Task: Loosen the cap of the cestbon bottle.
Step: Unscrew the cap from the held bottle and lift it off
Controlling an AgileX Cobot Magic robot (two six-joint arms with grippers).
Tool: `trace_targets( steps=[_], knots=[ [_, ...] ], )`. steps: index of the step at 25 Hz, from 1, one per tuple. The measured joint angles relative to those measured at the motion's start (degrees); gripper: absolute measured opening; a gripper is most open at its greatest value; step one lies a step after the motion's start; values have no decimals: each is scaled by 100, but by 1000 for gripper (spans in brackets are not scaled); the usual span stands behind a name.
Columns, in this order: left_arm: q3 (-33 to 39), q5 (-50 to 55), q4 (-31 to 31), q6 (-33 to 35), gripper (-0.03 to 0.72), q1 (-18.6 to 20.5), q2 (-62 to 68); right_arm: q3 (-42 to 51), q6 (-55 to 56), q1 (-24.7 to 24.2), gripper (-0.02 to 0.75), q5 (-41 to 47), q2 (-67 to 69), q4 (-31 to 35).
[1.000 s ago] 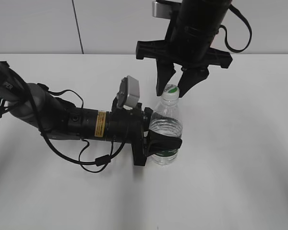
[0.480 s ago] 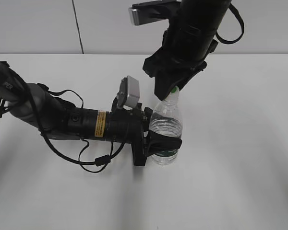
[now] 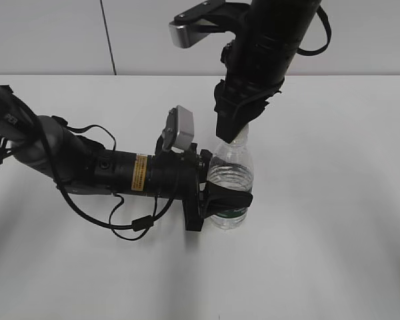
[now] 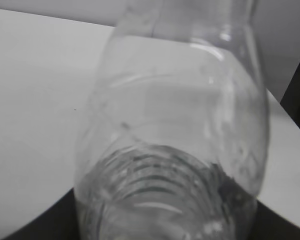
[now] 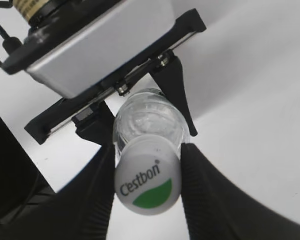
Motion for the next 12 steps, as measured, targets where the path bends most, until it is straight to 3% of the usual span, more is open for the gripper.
trace_targets(
  steps=[12],
  knots=[
    [-4, 11, -5, -5, 365, 0, 0, 0, -1365, 28, 309, 16, 0, -210]
  ],
)
